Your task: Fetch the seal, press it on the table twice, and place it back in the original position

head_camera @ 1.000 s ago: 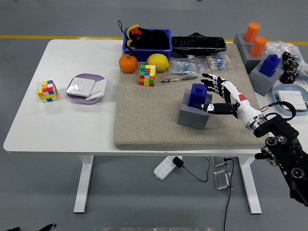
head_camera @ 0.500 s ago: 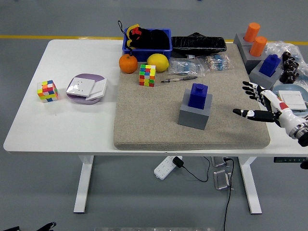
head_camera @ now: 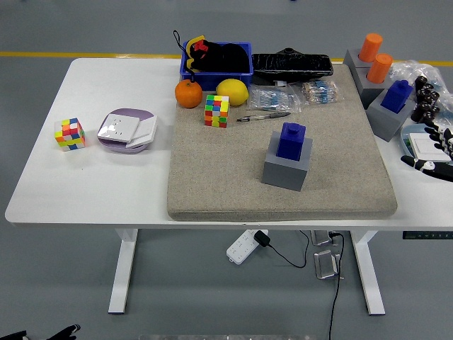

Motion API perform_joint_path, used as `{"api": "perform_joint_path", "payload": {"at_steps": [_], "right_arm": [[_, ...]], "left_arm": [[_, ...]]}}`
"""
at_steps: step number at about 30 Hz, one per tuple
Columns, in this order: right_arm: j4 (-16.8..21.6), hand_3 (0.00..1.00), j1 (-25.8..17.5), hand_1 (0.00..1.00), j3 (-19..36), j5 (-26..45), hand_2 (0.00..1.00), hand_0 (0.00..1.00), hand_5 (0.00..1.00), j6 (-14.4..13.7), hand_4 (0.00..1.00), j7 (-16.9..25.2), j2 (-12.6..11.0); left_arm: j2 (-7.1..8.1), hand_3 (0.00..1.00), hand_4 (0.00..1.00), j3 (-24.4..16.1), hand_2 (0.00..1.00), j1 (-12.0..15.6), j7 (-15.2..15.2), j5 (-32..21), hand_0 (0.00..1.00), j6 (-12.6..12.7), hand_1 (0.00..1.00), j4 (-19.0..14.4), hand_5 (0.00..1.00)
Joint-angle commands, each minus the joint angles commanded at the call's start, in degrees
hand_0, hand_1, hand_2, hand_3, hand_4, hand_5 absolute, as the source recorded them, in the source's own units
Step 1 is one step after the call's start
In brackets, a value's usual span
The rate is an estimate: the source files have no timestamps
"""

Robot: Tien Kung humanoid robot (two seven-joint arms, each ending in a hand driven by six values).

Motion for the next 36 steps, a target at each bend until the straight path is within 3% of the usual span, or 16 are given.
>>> {"api": "perform_joint_path", "payload": {"at_steps": [2, 3, 8, 9, 24, 27, 36], "right_arm": [[0.26, 0.965, -0.45, 0.948, 0.81, -0.07, 0.944, 0.952, 0.437, -0.09, 0.998, -0.08, -0.03], [0.42, 0.888, -0.66, 0.919, 1.26, 0.02, 0.902, 0.929, 0.355, -0.31, 0.998, -0.16, 0.0], [1.07, 0.888, -1.24, 0.919, 3.16, -0.22, 0.902, 0.929, 0.355, -0.77, 0.998, -0.31, 0.19], [1.21, 0.879, -1.37, 0.902, 3.6, -0.29, 0.883, 0.909, 0.312, -0.81, 0.998, -0.32, 0.2], [2.04, 0.865, -2.39, 0.87, 8.24, -2.1, 0.856, 0.888, 0.288, -1.42, 0.998, -0.57, 0.72], [2.05, 0.838, -2.36, 0.828, 8.43, -2.09, 0.811, 0.86, 0.244, -1.43, 0.998, -0.57, 0.73], [2.09, 0.814, -2.08, 0.821, 8.82, -1.33, 0.804, 0.854, 0.246, -1.38, 0.998, -0.75, 0.72]], "left_arm": [[0.07, 0.8, 0.682, 0.38, 0.762, -0.06, -0.13, -0.32, 0.813, 0.0, 0.786, -0.03, 0.431], [0.1, 0.799, 0.682, 0.41, 0.762, -0.06, -0.16, -0.33, 0.813, 0.03, 0.786, -0.03, 0.431], [0.1, 0.799, 0.682, -0.29, 0.762, 0.06, 0.13, 0.59, 0.813, 0.05, 0.786, 0.02, 0.431], [0.11, 0.799, 0.681, -0.37, 0.762, 0.08, 0.15, 0.69, 0.813, 0.06, 0.785, 0.04, 0.431], [0.01, 0.799, 0.681, 0.42, 0.761, 0.13, -0.11, -0.51, 0.813, 0.07, 0.785, 0.24, 0.429], [0.06, 0.8, 0.68, 0.21, 0.761, 0.13, -0.03, -0.35, 0.813, 0.09, 0.785, 0.27, 0.429], [0.08, 0.799, 0.679, 0.14, 0.761, -0.13, 0.01, -0.33, 0.812, 0.22, 0.785, 0.29, 0.428]]}}
